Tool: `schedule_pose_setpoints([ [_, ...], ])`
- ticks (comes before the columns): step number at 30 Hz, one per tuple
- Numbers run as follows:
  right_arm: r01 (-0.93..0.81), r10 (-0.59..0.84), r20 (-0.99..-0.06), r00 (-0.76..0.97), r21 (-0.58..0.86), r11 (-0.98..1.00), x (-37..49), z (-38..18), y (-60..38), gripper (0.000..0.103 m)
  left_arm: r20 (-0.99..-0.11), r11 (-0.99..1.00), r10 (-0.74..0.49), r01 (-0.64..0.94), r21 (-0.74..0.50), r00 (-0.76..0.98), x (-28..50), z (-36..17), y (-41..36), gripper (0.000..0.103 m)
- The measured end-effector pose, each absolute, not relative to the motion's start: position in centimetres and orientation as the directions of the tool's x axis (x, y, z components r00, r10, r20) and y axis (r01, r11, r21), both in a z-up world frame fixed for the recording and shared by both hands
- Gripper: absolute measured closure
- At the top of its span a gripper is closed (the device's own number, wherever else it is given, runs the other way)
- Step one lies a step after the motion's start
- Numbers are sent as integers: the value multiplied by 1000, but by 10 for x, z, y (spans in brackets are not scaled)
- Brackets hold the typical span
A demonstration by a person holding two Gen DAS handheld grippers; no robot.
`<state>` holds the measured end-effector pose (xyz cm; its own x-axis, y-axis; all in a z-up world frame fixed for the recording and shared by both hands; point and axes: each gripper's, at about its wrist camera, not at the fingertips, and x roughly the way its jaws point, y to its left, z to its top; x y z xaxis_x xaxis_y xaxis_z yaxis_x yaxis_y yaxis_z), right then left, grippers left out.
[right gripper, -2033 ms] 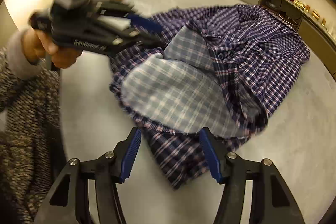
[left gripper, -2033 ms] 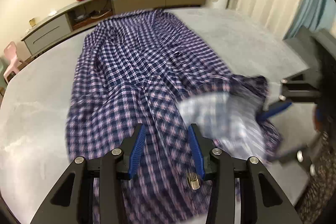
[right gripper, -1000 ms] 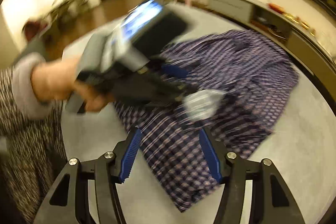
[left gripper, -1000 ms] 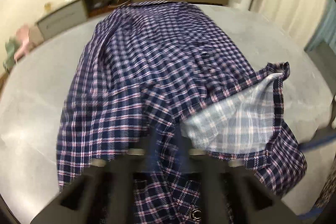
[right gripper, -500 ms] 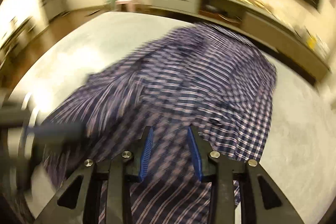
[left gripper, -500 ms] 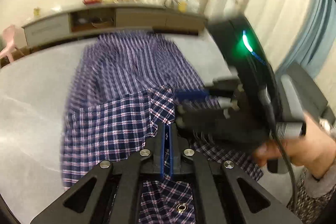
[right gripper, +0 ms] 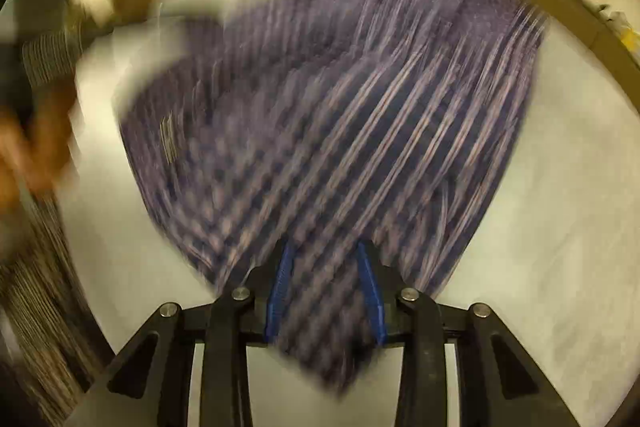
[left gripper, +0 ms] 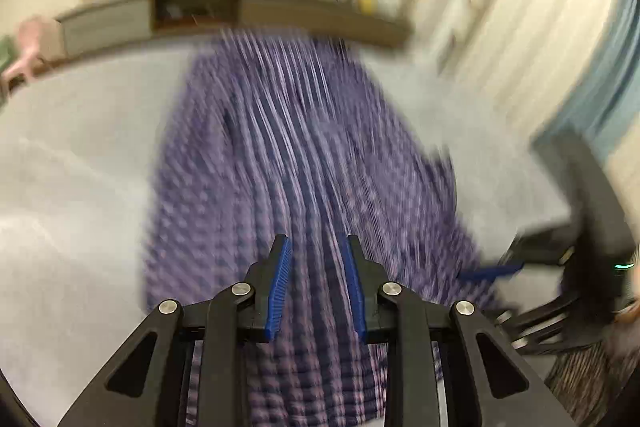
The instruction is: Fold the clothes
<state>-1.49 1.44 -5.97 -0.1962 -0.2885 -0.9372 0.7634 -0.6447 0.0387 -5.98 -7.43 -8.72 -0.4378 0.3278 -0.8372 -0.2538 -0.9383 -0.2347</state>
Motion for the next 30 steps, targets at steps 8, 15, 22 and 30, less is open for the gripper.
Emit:
schedule_pose_setpoints([
  [8,891,-331,-939,94,228,-393,13,-102,-26,64,-908,-894,283,-427,-134,-308,-4,-71,-62,76],
  [15,825,-403,-900,-165,98,-557,-85,-83,3,40,-812,-912,390,-306,-274,-434,-28,-22,-109,75],
  [22,492,-328,-835,-441,81,-867,-299,-80,-19,31,-877,-858,373,-473,-201,-304,-35,-60,-39,74],
  [30,496,-197,-922,-334,6,-868,-427,-157,-112,30,-857,-831,442,-482,-278,-266,-51,-71,-50,74],
])
